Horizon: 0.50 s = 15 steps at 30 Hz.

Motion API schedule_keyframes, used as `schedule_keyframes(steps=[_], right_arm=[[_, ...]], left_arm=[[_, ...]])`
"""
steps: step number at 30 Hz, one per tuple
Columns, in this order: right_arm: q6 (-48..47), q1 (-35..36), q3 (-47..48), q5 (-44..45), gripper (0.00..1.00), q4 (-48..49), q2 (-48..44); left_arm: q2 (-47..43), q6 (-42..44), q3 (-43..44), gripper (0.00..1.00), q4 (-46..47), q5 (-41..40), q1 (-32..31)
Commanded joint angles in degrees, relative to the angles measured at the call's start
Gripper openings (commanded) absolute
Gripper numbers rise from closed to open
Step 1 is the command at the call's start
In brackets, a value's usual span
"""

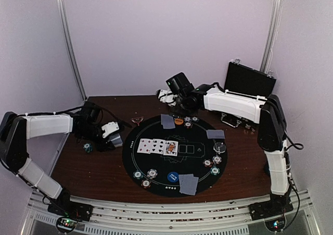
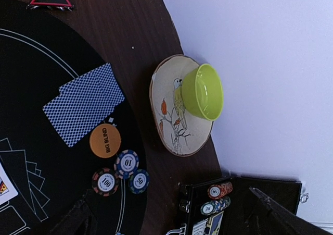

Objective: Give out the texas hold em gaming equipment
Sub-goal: Pass from the left arm to the right

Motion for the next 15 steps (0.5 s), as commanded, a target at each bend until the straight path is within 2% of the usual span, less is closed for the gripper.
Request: schedule_keyframes(steps=[1,7,15], right_arm=[[5.6,-0.49,-6.25,-2.12,1.0,-0.18,-5.35],[7.54,-0.95,-13.16,-3.15,1.0,2.27,-8.62],[9.41,-1.06,-16.24,-3.96,1.0,3.23,-10.27]], left_arm=[[0.59,1.18,-1.58,0.54,-2.12,2.64,0.71],[3.64,1.09,-2.65,0.54,-3.46,3.23,0.83],[5.78,0.16,-2.13,0.55,-2.3,5.02,0.81]])
